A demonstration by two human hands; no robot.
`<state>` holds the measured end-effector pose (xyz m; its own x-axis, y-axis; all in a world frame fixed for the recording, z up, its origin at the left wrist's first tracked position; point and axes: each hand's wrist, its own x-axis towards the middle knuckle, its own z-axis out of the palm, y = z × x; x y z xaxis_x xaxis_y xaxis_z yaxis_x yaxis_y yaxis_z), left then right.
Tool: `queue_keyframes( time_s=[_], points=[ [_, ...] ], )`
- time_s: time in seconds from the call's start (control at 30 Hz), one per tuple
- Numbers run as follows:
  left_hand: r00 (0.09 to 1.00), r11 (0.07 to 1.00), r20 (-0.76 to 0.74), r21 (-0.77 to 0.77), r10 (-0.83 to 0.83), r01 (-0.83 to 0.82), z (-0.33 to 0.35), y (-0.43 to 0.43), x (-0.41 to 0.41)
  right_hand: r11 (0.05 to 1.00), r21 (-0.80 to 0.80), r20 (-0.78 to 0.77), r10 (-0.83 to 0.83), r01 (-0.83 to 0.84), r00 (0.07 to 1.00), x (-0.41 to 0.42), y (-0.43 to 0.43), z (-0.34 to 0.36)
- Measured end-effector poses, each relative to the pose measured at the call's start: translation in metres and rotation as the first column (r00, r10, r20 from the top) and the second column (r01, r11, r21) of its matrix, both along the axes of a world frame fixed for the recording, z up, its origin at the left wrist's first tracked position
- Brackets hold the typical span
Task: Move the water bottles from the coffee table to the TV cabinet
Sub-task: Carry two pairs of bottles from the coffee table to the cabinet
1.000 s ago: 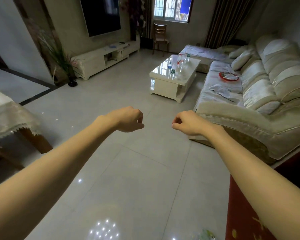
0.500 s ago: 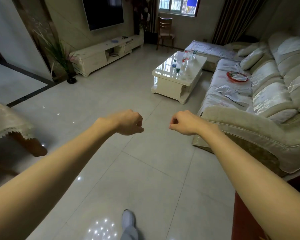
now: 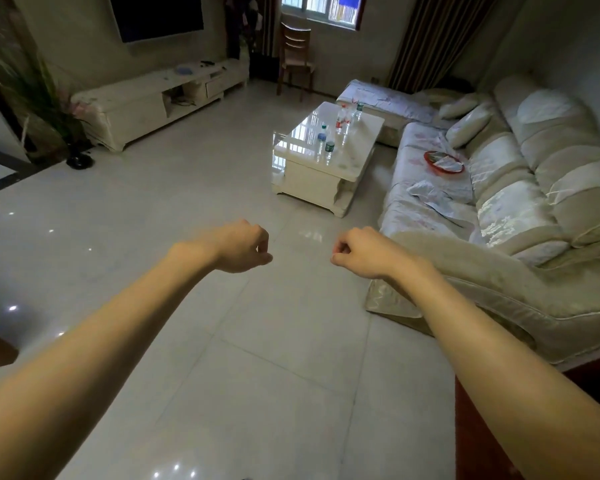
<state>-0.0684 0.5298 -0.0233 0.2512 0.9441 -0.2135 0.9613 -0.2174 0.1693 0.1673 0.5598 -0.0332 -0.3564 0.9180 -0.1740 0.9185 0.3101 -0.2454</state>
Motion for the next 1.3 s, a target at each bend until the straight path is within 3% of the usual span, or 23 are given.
queue_keyframes(
  time_s=[0.13, 0.4, 1.0, 1.3],
  points=[
    [1.000, 0.999, -0.030, 0.035, 0.003, -0.001, -0.001, 0.044, -0.018, 1.000, -0.005, 0.004, -0.011, 0.011, 1.000, -0.013, 0.035, -0.002],
    [1.000, 0.999, 0.004, -0.037, -0.024, 0.024, -0.012, 0.121, -0.001, 0.999, -0.002, 0.031, -0.054, 0.054, 0.998, -0.001, 0.116, -0.007],
    [0.998, 0.996, -0.033, -0.076, 0.048, -0.050, -0.007, 0.340, 0.102, 0.999, -0.019, -0.028, -0.029, 0.029, 0.999, 0.116, 0.356, -0.020],
    [0.999, 0.994, -0.033, -0.102, 0.041, -0.044, -0.018, 0.427, 0.102, 0.998, -0.058, -0.013, 0.011, -0.012, 1.000, 0.103, 0.444, -0.043]
  ],
)
